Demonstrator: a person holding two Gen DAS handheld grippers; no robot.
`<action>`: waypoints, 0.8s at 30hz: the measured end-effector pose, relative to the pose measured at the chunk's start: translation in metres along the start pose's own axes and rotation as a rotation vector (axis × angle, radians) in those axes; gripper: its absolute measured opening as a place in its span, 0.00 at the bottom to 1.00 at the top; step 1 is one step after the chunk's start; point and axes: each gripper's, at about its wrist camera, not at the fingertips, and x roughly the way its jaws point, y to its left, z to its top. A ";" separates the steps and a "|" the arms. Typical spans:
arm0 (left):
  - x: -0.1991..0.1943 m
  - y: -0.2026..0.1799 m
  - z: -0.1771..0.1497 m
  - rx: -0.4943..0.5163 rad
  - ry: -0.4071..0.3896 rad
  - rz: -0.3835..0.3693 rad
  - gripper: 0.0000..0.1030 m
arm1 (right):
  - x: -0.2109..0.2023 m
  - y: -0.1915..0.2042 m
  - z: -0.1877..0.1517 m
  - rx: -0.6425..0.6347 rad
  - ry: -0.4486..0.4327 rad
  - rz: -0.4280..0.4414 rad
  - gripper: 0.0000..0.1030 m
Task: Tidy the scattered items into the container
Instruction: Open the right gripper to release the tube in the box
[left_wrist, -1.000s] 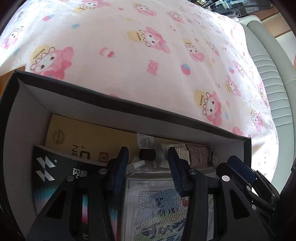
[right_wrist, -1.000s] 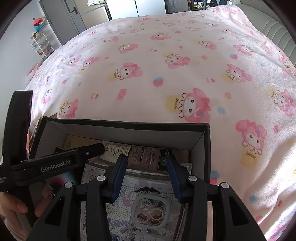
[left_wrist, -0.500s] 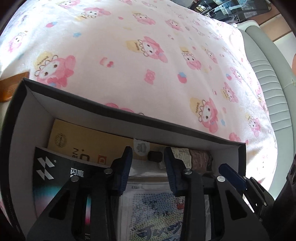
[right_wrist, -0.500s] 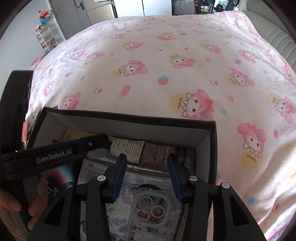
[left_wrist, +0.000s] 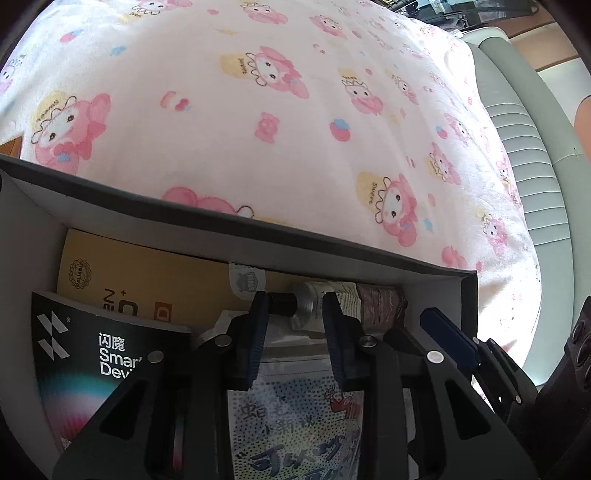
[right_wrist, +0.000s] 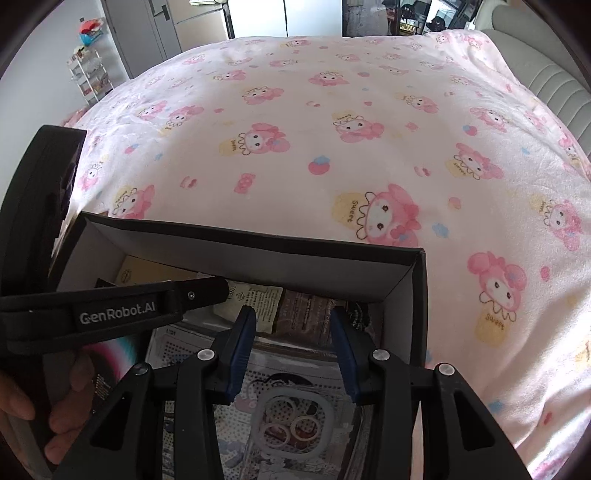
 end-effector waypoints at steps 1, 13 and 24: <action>-0.006 0.000 -0.001 0.007 -0.011 -0.001 0.28 | 0.001 0.002 0.000 -0.013 -0.005 -0.011 0.37; -0.103 -0.025 -0.061 0.132 -0.169 0.000 0.30 | -0.069 0.015 0.010 0.023 -0.093 0.070 0.37; -0.188 -0.018 -0.118 0.225 -0.317 0.014 0.31 | -0.164 0.069 -0.026 -0.013 -0.210 0.103 0.37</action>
